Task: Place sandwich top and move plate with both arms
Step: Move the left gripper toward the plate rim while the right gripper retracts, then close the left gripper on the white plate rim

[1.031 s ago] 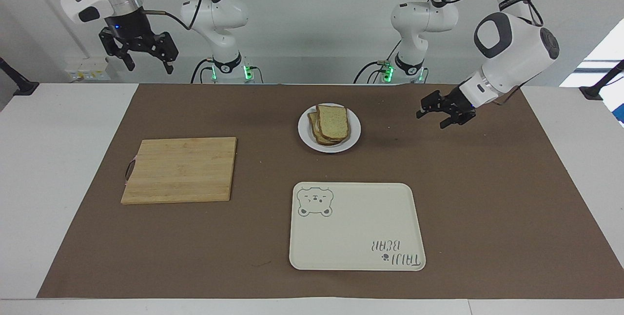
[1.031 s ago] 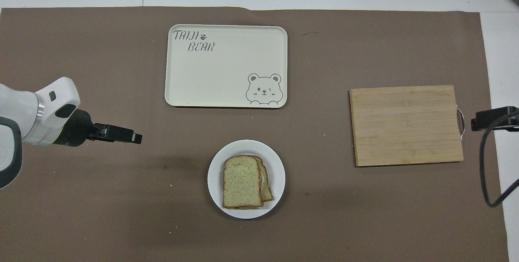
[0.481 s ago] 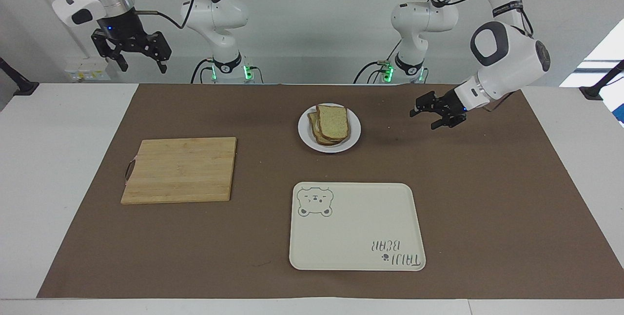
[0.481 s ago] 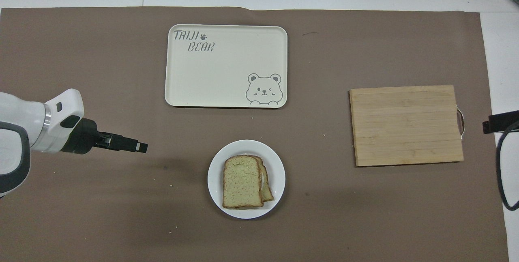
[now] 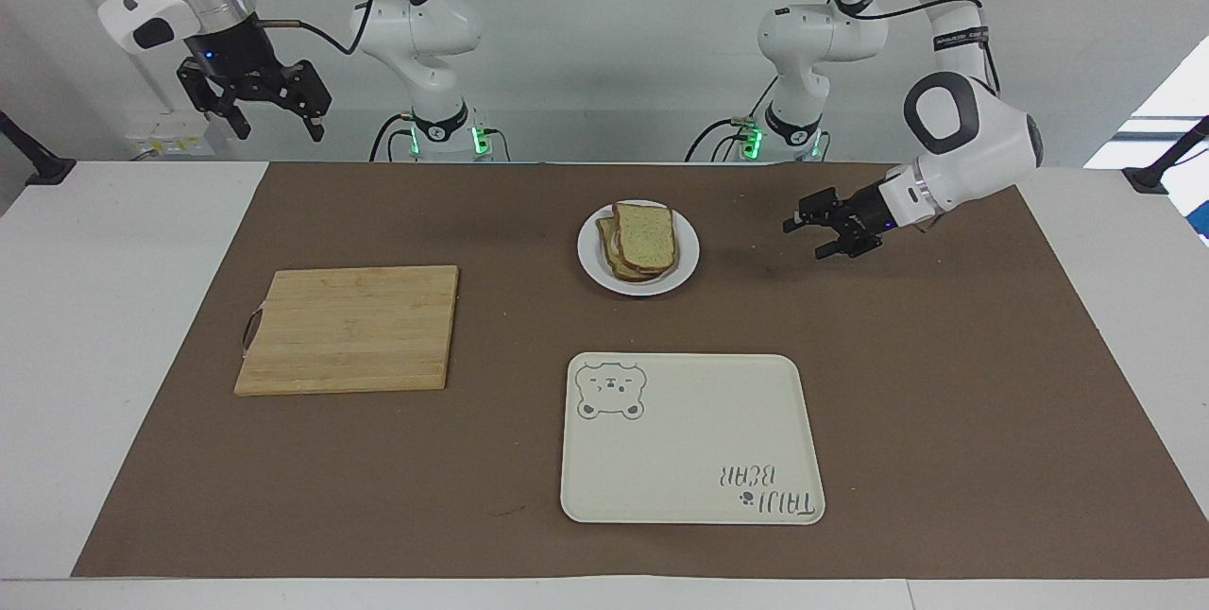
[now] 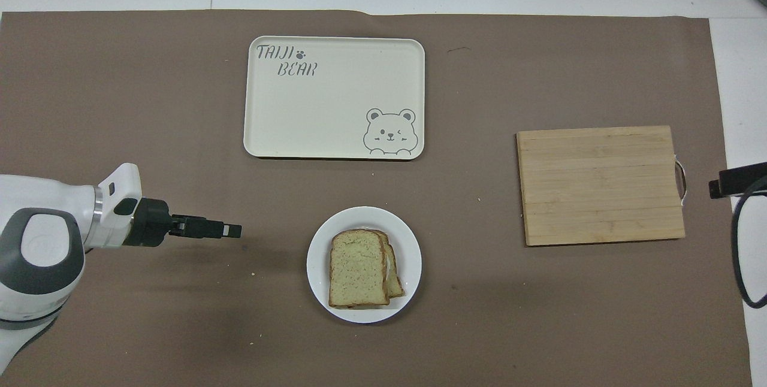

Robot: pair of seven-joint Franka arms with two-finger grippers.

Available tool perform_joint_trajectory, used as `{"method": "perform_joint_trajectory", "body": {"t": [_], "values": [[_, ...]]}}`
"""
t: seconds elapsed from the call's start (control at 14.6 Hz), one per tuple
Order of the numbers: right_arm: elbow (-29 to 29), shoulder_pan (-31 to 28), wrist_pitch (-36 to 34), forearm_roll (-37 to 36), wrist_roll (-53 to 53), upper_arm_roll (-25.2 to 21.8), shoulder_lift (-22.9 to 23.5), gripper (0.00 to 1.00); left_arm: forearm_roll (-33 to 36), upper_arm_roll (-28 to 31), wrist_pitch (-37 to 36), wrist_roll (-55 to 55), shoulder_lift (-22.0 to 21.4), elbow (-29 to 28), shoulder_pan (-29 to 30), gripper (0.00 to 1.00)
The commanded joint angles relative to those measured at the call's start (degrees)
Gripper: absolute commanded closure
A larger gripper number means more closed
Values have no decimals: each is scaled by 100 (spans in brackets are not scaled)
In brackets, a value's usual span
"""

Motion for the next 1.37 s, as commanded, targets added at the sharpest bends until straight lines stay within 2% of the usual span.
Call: {"method": "perform_joint_trajectory", "body": {"t": [0.0, 0.21, 0.55, 0.76, 1.31], "values": [[77, -46, -21, 48, 8, 50, 36, 0, -567, 15, 698, 70, -29, -393, -574, 0], [-46, 25, 189, -22, 8, 85, -34, 0, -1394, 15, 1341, 61, -2, -640, -1216, 0], [-82, 25, 199, -101, 17, 120, -52, 0, -2080, 6, 1350, 157, 112, -807, -1515, 0], [-29, 25, 199, -110, 17, 120, -8, 0, -2782, 6, 1315, 193, 218, -1001, -1613, 0], [42, -1, 137, -31, 34, 120, 19, 0, -3030, 6, 1350, 474, 156, -1220, -1780, 0]]}}
